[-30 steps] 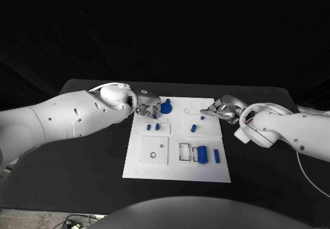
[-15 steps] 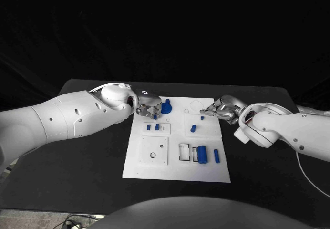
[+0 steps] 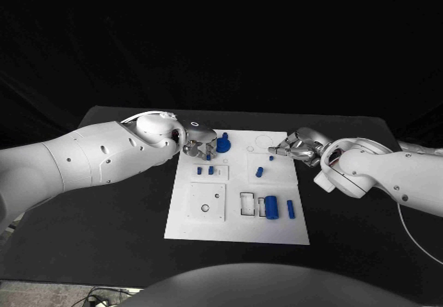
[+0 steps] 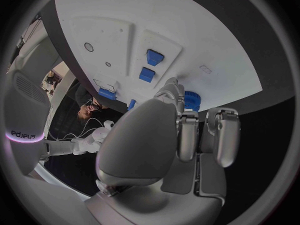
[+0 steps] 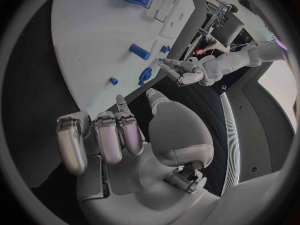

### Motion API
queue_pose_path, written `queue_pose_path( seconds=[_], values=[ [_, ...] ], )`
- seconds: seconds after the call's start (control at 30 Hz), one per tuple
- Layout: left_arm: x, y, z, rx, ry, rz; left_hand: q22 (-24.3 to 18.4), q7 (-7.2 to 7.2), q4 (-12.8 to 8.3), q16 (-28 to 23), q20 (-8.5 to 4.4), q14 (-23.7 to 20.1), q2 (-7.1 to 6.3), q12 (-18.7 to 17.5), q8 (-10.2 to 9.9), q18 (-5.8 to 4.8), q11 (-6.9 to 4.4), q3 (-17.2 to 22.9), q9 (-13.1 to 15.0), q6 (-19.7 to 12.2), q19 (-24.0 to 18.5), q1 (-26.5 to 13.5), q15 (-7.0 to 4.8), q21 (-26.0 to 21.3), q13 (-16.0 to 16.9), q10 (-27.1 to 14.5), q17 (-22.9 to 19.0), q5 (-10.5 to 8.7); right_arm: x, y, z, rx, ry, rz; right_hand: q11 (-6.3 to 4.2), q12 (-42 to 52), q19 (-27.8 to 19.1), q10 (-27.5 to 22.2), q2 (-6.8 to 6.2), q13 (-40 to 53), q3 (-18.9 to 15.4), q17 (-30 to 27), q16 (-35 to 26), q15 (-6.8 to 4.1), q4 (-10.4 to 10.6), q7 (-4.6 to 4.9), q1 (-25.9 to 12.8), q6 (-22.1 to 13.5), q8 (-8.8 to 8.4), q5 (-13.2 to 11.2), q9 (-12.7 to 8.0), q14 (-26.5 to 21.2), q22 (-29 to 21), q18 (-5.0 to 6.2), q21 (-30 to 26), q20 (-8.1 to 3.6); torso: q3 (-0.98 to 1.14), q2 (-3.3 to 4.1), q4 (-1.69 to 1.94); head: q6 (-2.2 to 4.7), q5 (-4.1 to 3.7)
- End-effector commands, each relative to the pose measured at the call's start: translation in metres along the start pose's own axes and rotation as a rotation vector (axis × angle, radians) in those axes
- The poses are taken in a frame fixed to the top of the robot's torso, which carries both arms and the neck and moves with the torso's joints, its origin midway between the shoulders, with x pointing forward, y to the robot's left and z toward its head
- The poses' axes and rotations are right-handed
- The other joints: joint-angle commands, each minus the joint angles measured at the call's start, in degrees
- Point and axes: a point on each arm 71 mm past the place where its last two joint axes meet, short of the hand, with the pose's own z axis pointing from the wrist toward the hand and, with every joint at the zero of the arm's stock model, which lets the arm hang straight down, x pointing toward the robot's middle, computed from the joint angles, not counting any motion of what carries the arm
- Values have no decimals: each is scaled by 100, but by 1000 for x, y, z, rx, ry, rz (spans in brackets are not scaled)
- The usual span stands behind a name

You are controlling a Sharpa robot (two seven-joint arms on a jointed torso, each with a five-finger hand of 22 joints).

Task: Assemble the parts on the task board

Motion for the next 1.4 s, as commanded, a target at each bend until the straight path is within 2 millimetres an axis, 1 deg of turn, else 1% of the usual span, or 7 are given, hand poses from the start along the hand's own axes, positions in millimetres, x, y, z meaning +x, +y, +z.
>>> queue_pose_path(
  seconds=[0.03,0.13,0.43,0.63,0.77,1.2,1.4],
  values=[
    [2,-2,1,2,26,-3,1510,-20,10,-29,-48,607,-82,-5,-43,-44,1,21,-12,-63,603,-9,12,14,-4,-73,1495,26,2,1,0,-3,15,-6,2,23,600,615,47,1506,-27,1510,23,-1,-6,3,2,37,19,21,6,598,1507,-39,26,34,0,0,4,1,3],
    [1,-2,1,3,23,-3,1510,-45,15,-29,-47,607,-151,-6,-69,-44,3,28,-30,-121,603,-17,8,14,-4,-133,1495,26,2,1,0,-3,16,-6,0,23,600,615,47,1506,-28,1510,23,-3,-8,0,4,43,22,23,8,598,1507,-39,26,32,0,1,1,1,3],
    [1,-1,1,-3,13,1,1510,-80,26,-29,-45,607,-222,-6,-87,-44,-3,49,-54,-198,603,-52,-1,14,-5,-240,1495,27,2,1,0,-3,17,-6,0,23,600,615,47,1506,-28,1510,23,-3,-8,0,4,43,22,23,8,598,1507,-39,26,32,-1,1,1,1,8],
    [-1,-1,0,-6,-16,6,1510,-320,40,-29,-40,607,-285,-4,-102,-44,236,36,-114,-414,603,-318,185,14,-8,-452,1495,25,2,1,0,-3,18,-6,0,23,600,615,47,1506,-28,1510,23,-3,-8,0,4,43,22,23,8,598,1507,-39,26,32,2,3,-1,1,15],
    [-3,0,-1,-4,-47,8,1510,-376,37,-29,-32,607,-334,1,-107,-44,298,-5,-157,-592,603,-512,241,14,-5,-521,1495,25,2,1,0,-2,18,-7,-1,23,600,615,49,1506,-28,1510,23,-4,-8,-2,5,49,26,24,9,598,1507,-39,26,31,0,1,4,1,13],
    [-6,2,-5,5,-112,1,1510,-376,37,-29,-6,607,-353,9,-85,-44,368,-53,-177,-781,603,-790,293,14,-1,-609,1495,25,1,0,-1,-1,16,-6,-2,23,600,615,49,1506,-28,1510,23,-4,-8,-2,6,52,28,24,10,598,1507,-39,26,31,-1,3,2,1,16],
    [-11,6,-14,32,-231,-47,1510,-337,50,-29,9,607,-473,37,-61,-44,378,-326,-167,-791,603,-1400,300,14,13,-589,1495,25,0,0,-1,-10,-1,-2,-4,23,600,615,51,1506,-28,1510,23,-6,-9,-5,8,60,32,25,13,598,1507,-39,26,30,-7,5,10,1,-10]
  ],
)
